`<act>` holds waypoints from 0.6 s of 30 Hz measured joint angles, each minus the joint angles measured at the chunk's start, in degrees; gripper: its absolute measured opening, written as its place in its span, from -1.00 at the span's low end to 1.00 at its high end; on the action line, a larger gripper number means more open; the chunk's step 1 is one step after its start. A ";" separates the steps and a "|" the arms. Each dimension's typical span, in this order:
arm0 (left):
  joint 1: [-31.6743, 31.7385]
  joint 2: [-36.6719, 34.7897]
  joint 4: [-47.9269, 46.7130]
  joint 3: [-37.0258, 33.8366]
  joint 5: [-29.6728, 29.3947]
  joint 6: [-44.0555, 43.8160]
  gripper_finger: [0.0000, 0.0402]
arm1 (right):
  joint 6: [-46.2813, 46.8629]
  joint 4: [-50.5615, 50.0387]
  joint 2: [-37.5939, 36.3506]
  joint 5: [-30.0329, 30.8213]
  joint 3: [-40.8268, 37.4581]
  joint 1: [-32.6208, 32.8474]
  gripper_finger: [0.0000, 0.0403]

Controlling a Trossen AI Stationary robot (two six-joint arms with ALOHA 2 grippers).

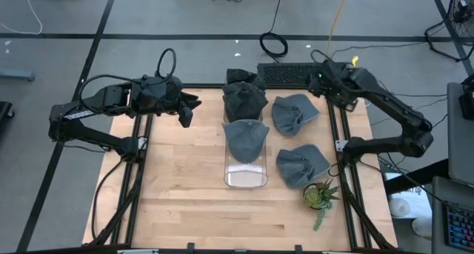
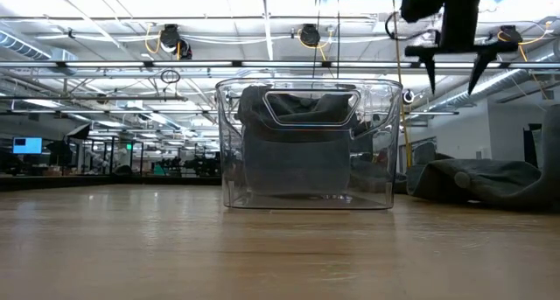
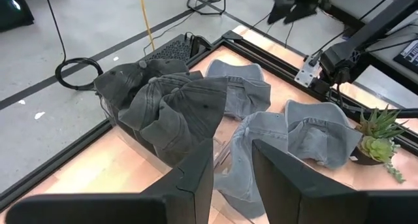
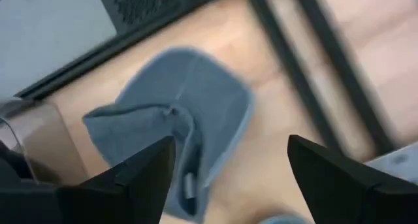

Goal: Pick & Place hat
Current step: Put the top blue cap into the bottom transparent bin

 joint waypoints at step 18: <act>0.04 0.00 -0.09 0.00 1.53 2.43 -0.44 | 10.01 28.84 -4.74 -6.43 -28.80 0.04 0.42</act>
